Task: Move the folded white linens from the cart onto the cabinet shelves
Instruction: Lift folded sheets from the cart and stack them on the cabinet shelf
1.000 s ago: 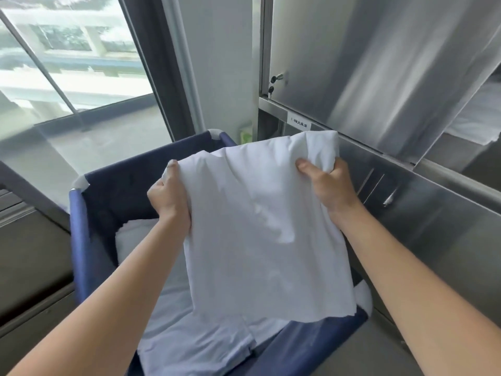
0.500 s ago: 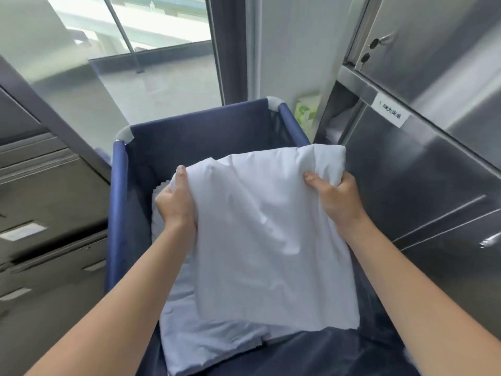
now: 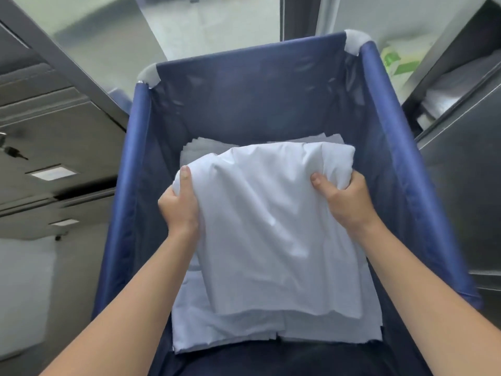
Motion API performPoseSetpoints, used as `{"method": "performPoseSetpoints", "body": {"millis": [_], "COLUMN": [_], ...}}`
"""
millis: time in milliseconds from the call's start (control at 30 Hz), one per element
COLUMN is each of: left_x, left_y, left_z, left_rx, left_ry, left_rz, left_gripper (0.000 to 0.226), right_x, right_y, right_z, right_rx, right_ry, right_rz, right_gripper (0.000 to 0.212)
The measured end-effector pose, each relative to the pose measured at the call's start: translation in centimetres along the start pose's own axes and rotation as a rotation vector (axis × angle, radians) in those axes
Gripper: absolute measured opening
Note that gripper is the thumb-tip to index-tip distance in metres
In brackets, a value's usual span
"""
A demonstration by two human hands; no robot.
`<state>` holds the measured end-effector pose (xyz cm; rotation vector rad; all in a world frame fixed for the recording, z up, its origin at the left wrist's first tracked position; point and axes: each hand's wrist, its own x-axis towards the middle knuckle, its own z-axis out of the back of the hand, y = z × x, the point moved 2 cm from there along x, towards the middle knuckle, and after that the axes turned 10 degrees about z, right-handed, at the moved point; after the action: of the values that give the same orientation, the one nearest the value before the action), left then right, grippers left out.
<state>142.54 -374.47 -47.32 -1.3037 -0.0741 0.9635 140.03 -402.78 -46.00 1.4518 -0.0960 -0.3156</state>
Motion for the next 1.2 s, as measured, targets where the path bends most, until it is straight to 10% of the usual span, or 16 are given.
{"method": "performPoseSetpoints", "body": {"millis": [433, 700, 1200], "left_x": [3.6, 1.9, 8.3], "left_y": [18.7, 31.7, 30.6], "left_z": [-2.3, 2.9, 2.4], "left_rx": [0.283, 0.545, 0.682], "left_ry": [0.165, 0.195, 0.342], "left_rz": [0.063, 0.341, 0.058], "left_gripper": [0.041, 0.04, 0.055], "right_x": [-3.3, -9.4, -1.0], "right_y": [-19.1, -27.3, -28.1], "right_z": [0.3, 1.0, -0.7], "right_rx": [-0.119, -0.226, 0.171], "right_ry": [-0.023, 0.277, 0.119], "right_rz": [-0.357, -0.634, -0.866], "right_gripper": [0.007, 0.012, 0.052]}}
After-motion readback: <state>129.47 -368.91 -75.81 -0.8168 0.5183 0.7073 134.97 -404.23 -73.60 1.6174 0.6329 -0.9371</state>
